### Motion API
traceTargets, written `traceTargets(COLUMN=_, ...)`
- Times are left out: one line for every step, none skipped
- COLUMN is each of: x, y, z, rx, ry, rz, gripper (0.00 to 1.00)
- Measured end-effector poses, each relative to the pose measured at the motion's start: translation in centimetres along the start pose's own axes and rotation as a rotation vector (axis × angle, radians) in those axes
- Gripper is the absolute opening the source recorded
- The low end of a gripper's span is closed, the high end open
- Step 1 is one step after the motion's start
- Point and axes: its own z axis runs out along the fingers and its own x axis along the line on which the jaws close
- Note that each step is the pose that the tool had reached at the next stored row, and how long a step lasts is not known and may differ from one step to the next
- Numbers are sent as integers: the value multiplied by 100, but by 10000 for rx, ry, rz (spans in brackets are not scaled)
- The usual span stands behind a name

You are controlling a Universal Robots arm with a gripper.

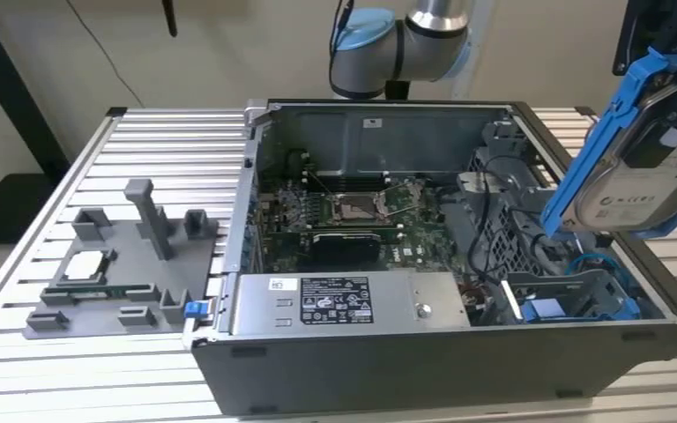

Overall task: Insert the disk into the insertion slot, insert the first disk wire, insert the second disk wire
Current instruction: 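Insert the disk into the insertion slot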

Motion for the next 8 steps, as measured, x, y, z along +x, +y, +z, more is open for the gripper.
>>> traceTargets(x=1, y=-1, z=6, rx=0, ry=-1, rz=0, gripper=0)
traceTargets(x=1, y=-2, z=12, rx=0, ry=-1, rz=1, gripper=0)
traceTargets(x=1, y=-3, z=18, rx=0, ry=-1, rz=1, gripper=0)
traceTargets(x=2, y=-4, z=23, rx=0, ry=-1, rz=1, gripper=0)
traceTargets(x=2, y=-5, z=29, rx=0, ry=0, rz=0, gripper=0)
traceTargets(x=3, y=-6, z=36, rx=0, ry=0, rz=0, gripper=0)
traceTargets(x=3, y=-6, z=43, rx=0, ry=0, rz=1, gripper=0)
traceTargets(x=4, y=-7, z=50, rx=0, ry=0, rz=0, gripper=0)
